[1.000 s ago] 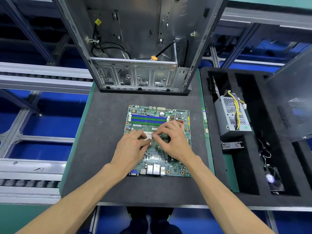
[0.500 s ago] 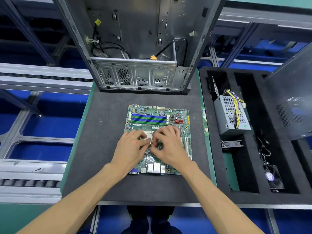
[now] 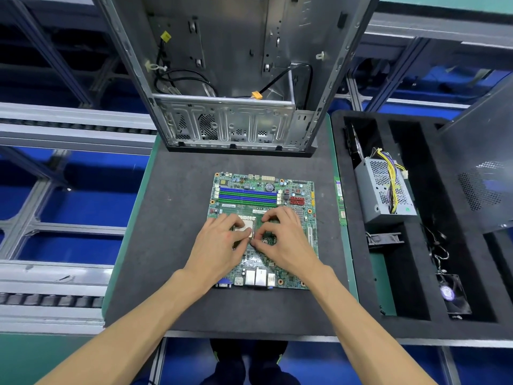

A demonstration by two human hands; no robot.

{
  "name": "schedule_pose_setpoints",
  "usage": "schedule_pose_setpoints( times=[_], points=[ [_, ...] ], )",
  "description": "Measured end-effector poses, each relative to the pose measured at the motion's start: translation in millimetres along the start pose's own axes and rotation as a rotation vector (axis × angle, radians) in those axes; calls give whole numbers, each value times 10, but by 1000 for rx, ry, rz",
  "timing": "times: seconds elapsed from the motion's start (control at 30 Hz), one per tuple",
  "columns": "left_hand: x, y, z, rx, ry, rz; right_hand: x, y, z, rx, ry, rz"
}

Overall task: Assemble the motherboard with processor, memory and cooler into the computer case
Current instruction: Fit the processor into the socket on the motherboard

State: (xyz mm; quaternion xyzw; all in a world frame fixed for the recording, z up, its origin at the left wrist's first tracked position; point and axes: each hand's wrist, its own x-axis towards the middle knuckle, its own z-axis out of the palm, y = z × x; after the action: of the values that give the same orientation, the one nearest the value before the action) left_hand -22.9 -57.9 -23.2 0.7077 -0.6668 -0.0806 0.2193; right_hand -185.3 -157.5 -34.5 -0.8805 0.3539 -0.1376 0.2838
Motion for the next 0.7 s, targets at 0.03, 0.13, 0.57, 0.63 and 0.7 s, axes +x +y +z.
schedule_pose_setpoints(
  times=[0.03, 0.13, 0.57, 0.63, 0.7],
  points=[
    [13, 0, -9, -8, -8, -6, -2, 5, 5, 5, 4, 3],
    [49, -15, -36, -34, -41, -24, -4, 5, 13, 8, 9, 8],
    [197, -148, -85, 31, -213, 54, -34, 38, 49, -9, 44, -28],
    [198, -140, -91, 51, -219, 71, -35, 39, 58, -11, 52, -32],
    [193, -117, -98, 71, -219, 78, -35, 41, 62, -10, 57, -35]
  ],
)
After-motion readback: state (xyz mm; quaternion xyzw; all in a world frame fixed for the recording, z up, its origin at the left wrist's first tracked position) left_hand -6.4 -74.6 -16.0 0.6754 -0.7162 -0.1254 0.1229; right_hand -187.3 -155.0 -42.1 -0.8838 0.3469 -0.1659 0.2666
